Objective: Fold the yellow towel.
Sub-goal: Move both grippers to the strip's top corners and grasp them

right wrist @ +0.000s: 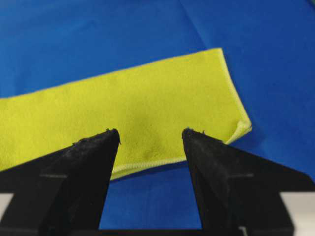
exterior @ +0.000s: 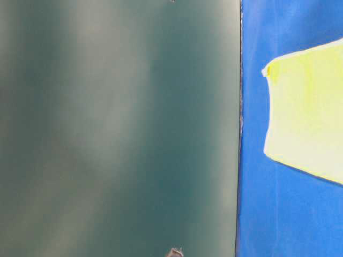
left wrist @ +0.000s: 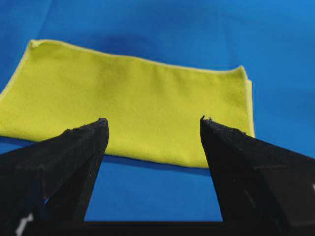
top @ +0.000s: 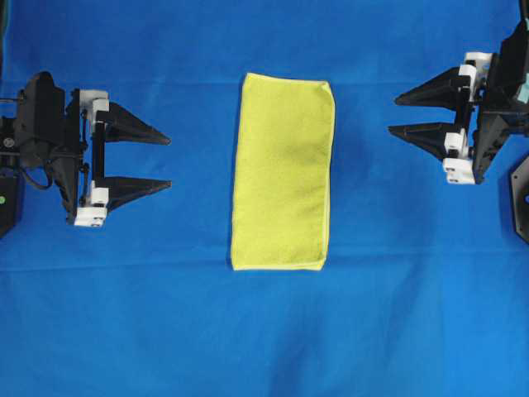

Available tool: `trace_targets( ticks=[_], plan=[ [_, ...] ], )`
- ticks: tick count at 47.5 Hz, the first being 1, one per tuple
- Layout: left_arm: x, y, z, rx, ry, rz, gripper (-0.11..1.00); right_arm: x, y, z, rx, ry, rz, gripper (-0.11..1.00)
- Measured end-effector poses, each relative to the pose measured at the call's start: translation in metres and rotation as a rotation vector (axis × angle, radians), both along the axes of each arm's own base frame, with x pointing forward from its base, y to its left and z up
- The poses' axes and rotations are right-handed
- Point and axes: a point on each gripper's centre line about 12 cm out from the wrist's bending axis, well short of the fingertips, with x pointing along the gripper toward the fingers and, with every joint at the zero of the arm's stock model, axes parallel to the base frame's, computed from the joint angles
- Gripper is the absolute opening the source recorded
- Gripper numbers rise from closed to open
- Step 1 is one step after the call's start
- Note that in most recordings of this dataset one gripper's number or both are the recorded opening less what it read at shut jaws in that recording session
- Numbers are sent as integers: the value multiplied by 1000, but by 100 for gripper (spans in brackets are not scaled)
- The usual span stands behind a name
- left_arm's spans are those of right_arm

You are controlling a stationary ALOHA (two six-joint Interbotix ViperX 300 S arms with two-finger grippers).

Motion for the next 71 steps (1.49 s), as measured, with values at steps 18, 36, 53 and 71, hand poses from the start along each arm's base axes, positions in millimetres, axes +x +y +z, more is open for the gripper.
trace_targets(
  ticks=[18,36,53,71],
  plan=[
    [20,17,4,2,-8,57,72,9,-15,7,1,12,-51,59],
    [74,85,-16,-9,84,238,72,38,-71,-26,29,208,-185,59],
    [112,130,-83,-42,235,318,72,76,-107,-87,74,387,-196,59],
    [116,156,-128,-70,326,372,72,96,-115,-122,105,420,-177,59]
  ],
)
